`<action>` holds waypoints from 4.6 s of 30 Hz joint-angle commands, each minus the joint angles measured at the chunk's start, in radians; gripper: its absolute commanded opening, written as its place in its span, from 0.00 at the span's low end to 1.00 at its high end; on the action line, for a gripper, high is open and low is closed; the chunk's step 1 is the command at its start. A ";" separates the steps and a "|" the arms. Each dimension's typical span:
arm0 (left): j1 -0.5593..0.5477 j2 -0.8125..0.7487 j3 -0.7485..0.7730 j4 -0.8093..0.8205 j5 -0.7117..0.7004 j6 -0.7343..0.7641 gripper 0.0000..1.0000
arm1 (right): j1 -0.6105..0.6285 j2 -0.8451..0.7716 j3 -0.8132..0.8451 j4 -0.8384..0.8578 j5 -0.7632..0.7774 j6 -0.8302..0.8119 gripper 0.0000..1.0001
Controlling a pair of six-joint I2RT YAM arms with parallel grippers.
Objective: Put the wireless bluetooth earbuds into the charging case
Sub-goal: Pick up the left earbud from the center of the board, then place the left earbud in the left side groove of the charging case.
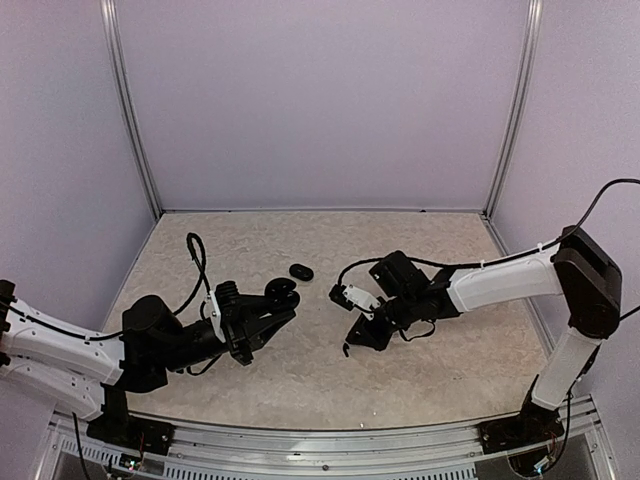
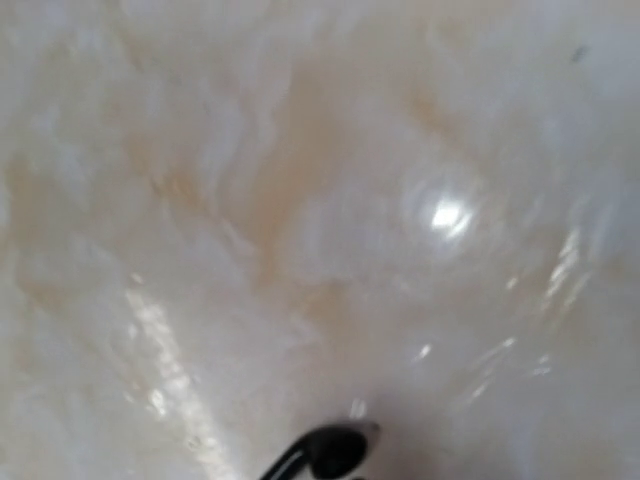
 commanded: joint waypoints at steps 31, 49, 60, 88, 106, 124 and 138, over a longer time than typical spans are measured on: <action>0.012 -0.013 -0.019 0.047 0.000 -0.011 0.11 | 0.113 0.235 0.351 -0.424 0.189 0.098 0.22; 0.017 -0.009 -0.024 0.061 0.006 -0.023 0.11 | 0.165 0.157 0.336 -0.430 0.247 0.050 0.11; 0.037 -0.020 -0.049 0.096 -0.012 -0.048 0.11 | 0.132 -0.077 0.247 -0.161 0.242 0.083 0.08; 0.079 0.035 -0.057 0.183 -0.099 -0.088 0.08 | 0.255 -0.418 0.217 0.149 -0.034 0.039 0.06; 0.068 0.066 -0.050 0.225 -0.108 -0.079 0.07 | 0.366 -0.252 0.312 0.224 0.222 0.047 0.04; 0.066 0.069 -0.055 0.236 -0.115 -0.079 0.07 | 0.378 -0.216 0.305 0.258 0.268 0.089 0.02; 0.066 0.065 -0.054 0.237 -0.129 -0.070 0.07 | 0.398 -0.232 0.284 0.243 0.331 0.080 0.00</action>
